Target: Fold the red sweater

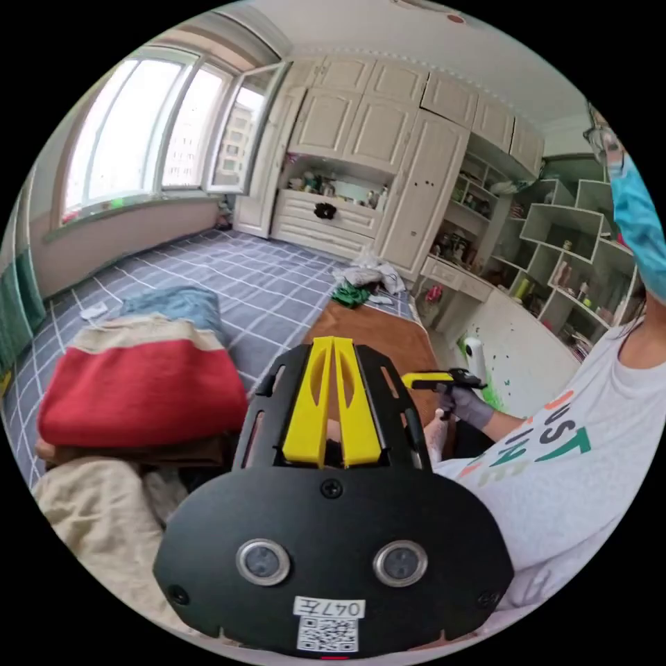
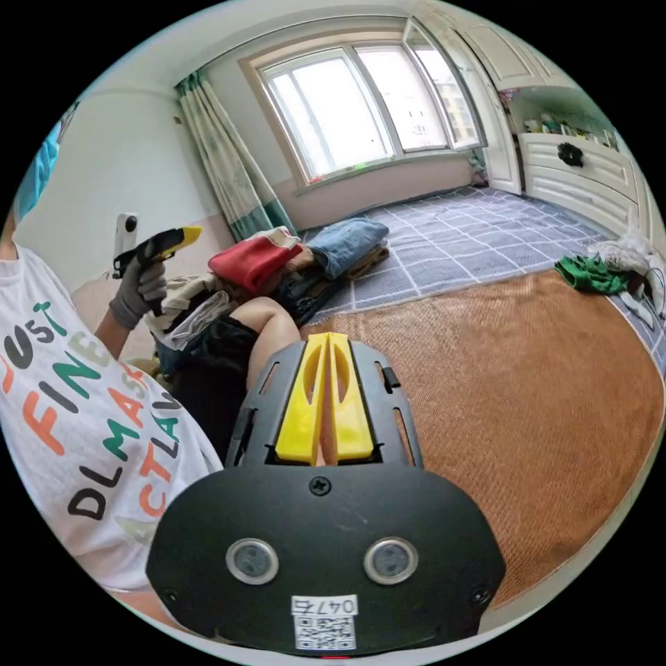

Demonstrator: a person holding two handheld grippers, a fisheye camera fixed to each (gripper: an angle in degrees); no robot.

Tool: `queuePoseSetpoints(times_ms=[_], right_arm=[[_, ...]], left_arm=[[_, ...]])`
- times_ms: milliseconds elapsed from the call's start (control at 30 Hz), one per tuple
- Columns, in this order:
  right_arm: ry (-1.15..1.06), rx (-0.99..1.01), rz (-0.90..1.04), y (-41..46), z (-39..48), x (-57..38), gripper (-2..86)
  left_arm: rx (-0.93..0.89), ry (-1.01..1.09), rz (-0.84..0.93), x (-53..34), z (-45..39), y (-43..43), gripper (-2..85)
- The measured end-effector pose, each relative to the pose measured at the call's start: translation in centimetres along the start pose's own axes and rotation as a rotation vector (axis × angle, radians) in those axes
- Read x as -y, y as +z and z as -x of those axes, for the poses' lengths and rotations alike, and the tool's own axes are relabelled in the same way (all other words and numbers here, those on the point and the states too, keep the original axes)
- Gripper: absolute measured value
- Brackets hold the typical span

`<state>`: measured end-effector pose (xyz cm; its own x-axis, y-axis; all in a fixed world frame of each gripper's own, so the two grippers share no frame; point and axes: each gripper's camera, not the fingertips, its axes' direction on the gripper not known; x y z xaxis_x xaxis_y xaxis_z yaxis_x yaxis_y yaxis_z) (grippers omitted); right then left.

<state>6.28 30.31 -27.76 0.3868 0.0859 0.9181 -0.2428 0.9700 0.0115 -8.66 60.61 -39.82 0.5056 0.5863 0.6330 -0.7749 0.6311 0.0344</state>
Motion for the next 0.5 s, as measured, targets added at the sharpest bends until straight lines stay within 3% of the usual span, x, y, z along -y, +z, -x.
queuePoseSetpoints(times_ms=[200, 333, 500], right_arm=[[-0.127, 0.123, -0.07, 1.7, 5.3, 6.1, -0.5], [-0.113, 0.243, -0.054, 5.0, 7.9, 10.5, 3.8], [-0.252, 0.26, 0.093, 13.0, 13.6, 17.1, 8.0]], left_arm=[[-0.026, 0.192, 0.058, 1.9, -11.9, 2.9, -1.0], [-0.09, 0.098, 0.08, 3.7, -9.2, 0.0, -1.0], [0.105, -0.183, 0.107, 2.6, -3.0, -6.5, -1.0]])
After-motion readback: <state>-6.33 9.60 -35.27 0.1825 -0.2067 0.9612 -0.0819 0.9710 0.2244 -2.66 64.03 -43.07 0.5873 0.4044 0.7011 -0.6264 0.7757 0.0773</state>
